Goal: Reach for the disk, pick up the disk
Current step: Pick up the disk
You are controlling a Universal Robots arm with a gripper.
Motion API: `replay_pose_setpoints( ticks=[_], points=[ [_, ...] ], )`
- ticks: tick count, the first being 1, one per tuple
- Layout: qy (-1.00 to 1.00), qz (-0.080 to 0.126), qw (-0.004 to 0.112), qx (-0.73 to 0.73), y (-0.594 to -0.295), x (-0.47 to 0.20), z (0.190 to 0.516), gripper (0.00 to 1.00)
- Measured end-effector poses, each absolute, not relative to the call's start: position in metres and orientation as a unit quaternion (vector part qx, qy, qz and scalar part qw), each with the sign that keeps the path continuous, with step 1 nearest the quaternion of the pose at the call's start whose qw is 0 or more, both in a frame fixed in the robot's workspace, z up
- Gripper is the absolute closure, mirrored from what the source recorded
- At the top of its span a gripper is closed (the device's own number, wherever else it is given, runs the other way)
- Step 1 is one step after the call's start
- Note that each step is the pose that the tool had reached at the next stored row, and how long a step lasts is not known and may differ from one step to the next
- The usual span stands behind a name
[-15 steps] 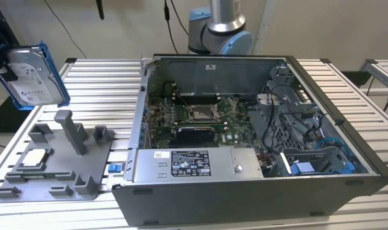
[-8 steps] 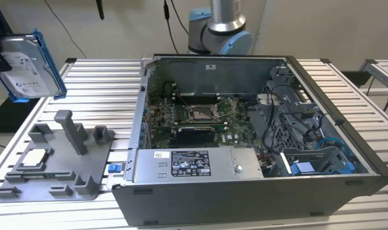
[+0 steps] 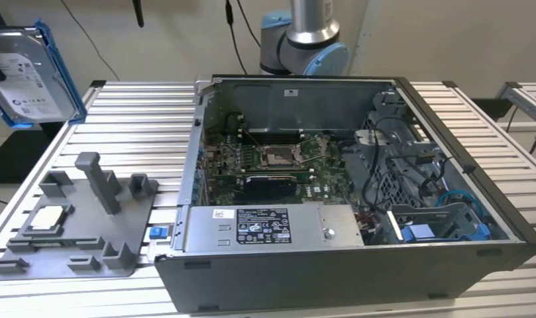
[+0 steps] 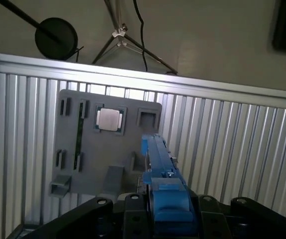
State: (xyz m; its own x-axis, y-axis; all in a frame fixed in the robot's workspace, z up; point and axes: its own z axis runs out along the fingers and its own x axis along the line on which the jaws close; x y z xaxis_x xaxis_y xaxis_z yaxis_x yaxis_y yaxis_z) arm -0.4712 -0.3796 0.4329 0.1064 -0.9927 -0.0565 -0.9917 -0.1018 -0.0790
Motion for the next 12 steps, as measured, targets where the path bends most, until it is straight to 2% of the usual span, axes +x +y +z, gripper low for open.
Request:
replay_pose_setpoints(
  ticks=[12],
  points=[
    [0.67, -0.006, 0.049, -0.741, -0.38, -0.471, 0.476, 1.0]
  ],
)
